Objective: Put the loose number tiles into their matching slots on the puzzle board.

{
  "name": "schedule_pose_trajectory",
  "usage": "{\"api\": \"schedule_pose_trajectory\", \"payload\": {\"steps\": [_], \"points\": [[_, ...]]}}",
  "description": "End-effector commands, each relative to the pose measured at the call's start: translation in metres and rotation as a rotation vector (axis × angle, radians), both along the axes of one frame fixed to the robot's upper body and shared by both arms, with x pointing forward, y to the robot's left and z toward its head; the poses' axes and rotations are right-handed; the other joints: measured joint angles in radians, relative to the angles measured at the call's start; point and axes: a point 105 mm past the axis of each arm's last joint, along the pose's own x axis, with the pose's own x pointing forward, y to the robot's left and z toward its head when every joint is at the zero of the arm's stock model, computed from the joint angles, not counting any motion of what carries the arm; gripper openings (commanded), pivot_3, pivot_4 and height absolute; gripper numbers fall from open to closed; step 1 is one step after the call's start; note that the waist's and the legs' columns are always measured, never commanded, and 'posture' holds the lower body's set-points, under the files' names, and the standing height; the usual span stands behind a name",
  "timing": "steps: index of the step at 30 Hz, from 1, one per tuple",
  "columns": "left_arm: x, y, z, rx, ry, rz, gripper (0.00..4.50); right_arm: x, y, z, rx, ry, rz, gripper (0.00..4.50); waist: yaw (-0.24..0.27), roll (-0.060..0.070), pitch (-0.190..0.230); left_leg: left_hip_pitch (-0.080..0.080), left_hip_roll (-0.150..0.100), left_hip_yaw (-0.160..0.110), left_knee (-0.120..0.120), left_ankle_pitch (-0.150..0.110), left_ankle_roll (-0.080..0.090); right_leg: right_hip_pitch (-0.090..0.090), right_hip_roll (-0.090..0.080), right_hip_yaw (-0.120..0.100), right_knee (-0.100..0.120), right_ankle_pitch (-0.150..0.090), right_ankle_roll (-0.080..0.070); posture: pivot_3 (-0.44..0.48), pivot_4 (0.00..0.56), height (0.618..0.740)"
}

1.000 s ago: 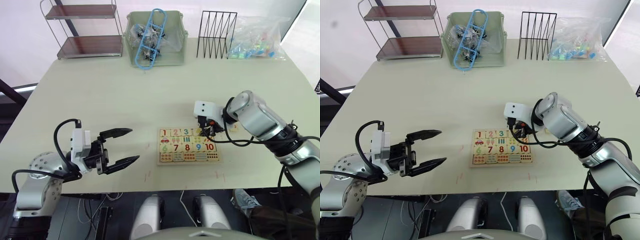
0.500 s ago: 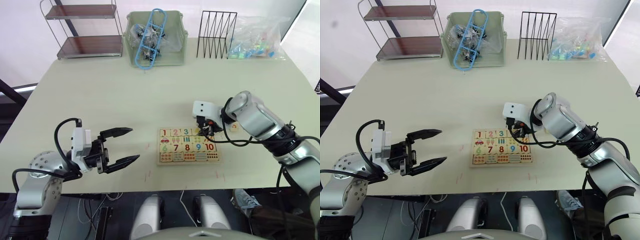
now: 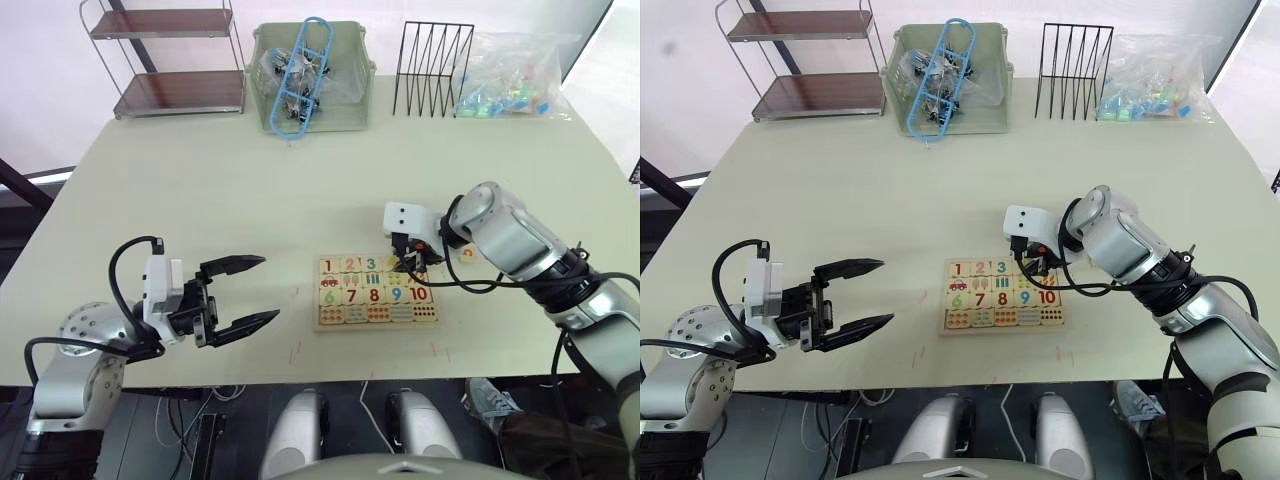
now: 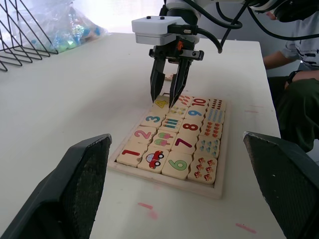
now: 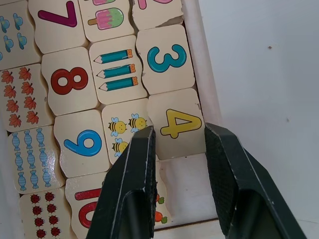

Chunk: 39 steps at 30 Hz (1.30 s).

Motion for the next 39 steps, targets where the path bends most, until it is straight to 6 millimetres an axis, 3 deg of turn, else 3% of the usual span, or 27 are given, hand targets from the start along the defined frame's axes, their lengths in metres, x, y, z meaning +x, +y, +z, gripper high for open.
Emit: {"api": "schedule_pose_trajectory", "payload": {"steps": [1, 2, 4, 5, 9, 10, 20, 32, 35, 36, 39], "points": [[-0.001, 0.000, 0.005, 0.001, -0.028, -0.005, 4.50, -0.001, -0.001, 0.001, -0.003, -0.016, 0.021, 0.88, 0.000, 0.000, 0.000, 0.000, 0.000, 0.000, 0.000, 0.000, 0.000, 0.000, 0.000, 0.000, 0.000, 0.000, 0.000, 0.000, 0.150, 0.740], [0.000, 0.000, 0.005, 0.001, -0.029, -0.006, 4.50, -0.001, -0.001, 0.001, -0.005, -0.017, 0.023, 0.88, 0.000, 0.000, 0.000, 0.000, 0.000, 0.000, 0.000, 0.000, 0.000, 0.000, 0.000, 0.000, 0.000, 0.000, 0.000, 0.000, 0.150, 0.740], [0.000, 0.000, 0.005, 0.001, -0.029, -0.006, 4.50, 0.000, -0.002, 0.001, -0.005, -0.020, 0.025, 1.89, 0.000, 0.000, 0.000, 0.000, 0.000, 0.000, 0.000, 0.000, 0.000, 0.000, 0.000, 0.000, 0.000, 0.000, 0.000, 0.000, 0.150, 0.740], [0.000, 0.000, 0.005, 0.001, -0.029, -0.006, 4.50, 0.000, -0.002, 0.001, -0.006, -0.024, 0.025, 2.16, 0.000, 0.000, 0.000, 0.000, 0.000, 0.000, 0.000, 0.000, 0.000, 0.000, 0.000, 0.000, 0.000, 0.000, 0.000, 0.000, 0.150, 0.740], [0.000, 0.000, 0.005, 0.000, -0.029, -0.007, 4.50, 0.001, -0.004, 0.001, -0.007, -0.029, 0.025, 4.29, 0.000, 0.000, 0.000, 0.000, 0.000, 0.000, 0.000, 0.000, 0.000, 0.000, 0.000, 0.000, 0.000, 0.000, 0.000, 0.000, 0.150, 0.740], [0.000, 0.000, 0.005, 0.000, -0.029, -0.007, 4.50, 0.001, -0.004, 0.002, -0.008, -0.030, 0.025, 4.46, 0.000, 0.000, 0.000, 0.000, 0.000, 0.000, 0.000, 0.000, 0.000, 0.000, 0.000, 0.000, 0.000, 0.000, 0.000, 0.000, 0.150, 0.740], [-0.001, 0.000, 0.004, -0.002, -0.027, -0.003, 4.50, 0.004, -0.015, 0.014, 0.034, -0.048, 0.007, 4.46, 0.001, 0.000, 0.000, 0.000, 0.000, 0.000, 0.000, 0.000, 0.000, 0.000, 0.000, 0.000, 0.000, 0.000, 0.000, 0.000, 0.150, 0.740], [0.001, 0.000, 0.002, -0.003, -0.025, -0.004, 4.50, 0.006, -0.027, 0.025, 0.238, -0.081, -0.035, 4.46, 0.001, 0.000, 0.000, 0.000, 0.000, 0.000, 0.000, 0.000, 0.000, 0.000, 0.000, 0.000, -0.001, 0.000, 0.000, 0.000, 0.150, 0.740], [0.001, 0.000, 0.002, -0.002, -0.025, -0.009, 4.50, 0.006, -0.028, 0.024, 0.285, -0.089, -0.042, 3.78, 0.001, 0.000, 0.000, -0.001, 0.000, 0.000, 0.000, 0.000, 0.000, 0.000, 0.000, 0.000, -0.001, 0.000, 0.000, 0.000, 0.150, 0.740], [0.001, 0.000, 0.002, -0.001, -0.024, -0.010, 4.50, 0.005, -0.028, 0.024, 0.311, -0.092, -0.037, 3.11, 0.001, 0.000, 0.000, -0.001, 0.000, 0.000, 0.000, 0.000, 0.000, 0.000, 0.000, 0.000, -0.001, 0.000, 0.000, 0.000, 0.150, 0.740], [0.001, 0.001, 0.002, 0.000, -0.023, -0.013, 4.50, 0.005, -0.027, 0.023, 0.386, -0.109, -0.033, 1.82, 0.001, 0.000, 0.000, -0.001, 0.000, 0.000, 0.000, 0.000, 0.000, 0.000, 0.000, 0.000, -0.001, 0.000, 0.000, 0.000, 0.150, 0.740]]}}
